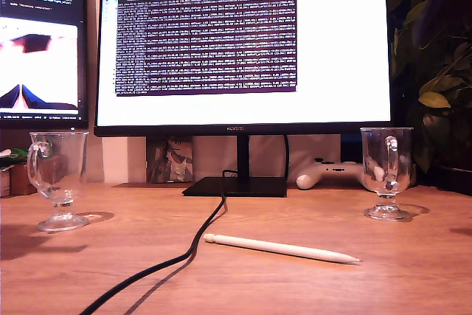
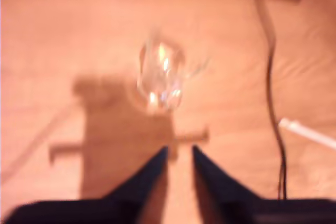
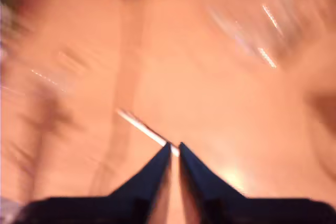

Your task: Pick the small glass cups in front of you with each of your hands, and place them behind the white pen

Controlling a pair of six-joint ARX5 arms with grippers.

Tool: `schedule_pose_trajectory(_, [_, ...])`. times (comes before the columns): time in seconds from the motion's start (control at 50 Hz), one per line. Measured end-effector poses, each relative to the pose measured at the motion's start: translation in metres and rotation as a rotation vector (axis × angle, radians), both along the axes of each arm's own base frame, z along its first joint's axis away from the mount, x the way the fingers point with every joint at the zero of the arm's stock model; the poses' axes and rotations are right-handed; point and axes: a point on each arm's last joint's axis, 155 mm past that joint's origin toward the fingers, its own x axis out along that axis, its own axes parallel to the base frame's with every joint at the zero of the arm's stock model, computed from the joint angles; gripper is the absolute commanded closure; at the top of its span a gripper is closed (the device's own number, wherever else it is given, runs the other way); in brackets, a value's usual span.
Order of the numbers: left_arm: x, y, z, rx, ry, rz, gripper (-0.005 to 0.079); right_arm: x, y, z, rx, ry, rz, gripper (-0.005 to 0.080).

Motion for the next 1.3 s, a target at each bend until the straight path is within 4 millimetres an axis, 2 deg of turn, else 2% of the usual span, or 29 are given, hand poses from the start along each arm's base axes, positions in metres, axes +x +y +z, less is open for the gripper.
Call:
schedule_pose_trajectory(0.1, [0.003, -0.005, -0.011, 0.009, 0.049, -0.023, 0.0451, 0.005, -0.002, -0.008, -0.035, 0.062, 0.003, 0.0379])
schedule_pose_trajectory(0.2, [0.005, -0.016, -0.017, 0.011, 0.075, -0.060, 0.0265, 0.016, 0.001, -0.007, -0.041, 0.078, 0.005, 0.0320])
schedule_pose_trajectory(0.26, [0.007, -0.024, -0.018, 0.008, 0.080, -0.090, 0.0199, 0.022, 0.002, -0.007, -0.044, 0.083, 0.008, 0.0299])
schedule_pose_trajectory(0.46, [0.014, -0.040, -0.033, 0.017, 0.111, -0.146, 0.0197, 0.035, 0.002, -0.019, -0.070, 0.126, -0.001, 0.0283])
schedule_pose_trajectory(0.84, [0.036, -0.042, -0.037, 0.026, 0.066, -0.123, 0.0200, 0.052, -0.008, -0.051, -0.153, 0.181, -0.035, 0.0288])
schedule_pose_trajectory(1.02, [0.044, -0.038, -0.047, 0.052, 0.081, -0.109, 0.0200, 0.070, -0.004, -0.049, -0.152, 0.166, -0.035, 0.0288])
schedule_pose_trajectory(1.24, [0.054, -0.036, -0.074, 0.084, 0.135, -0.096, 0.0205, 0.088, 0.000, -0.036, -0.151, 0.120, -0.018, 0.0288])
schedule_pose_trajectory(1.3, [0.056, -0.036, -0.079, 0.087, 0.143, -0.096, 0.0239, 0.091, 0.001, -0.035, -0.152, 0.116, -0.016, 0.0288])
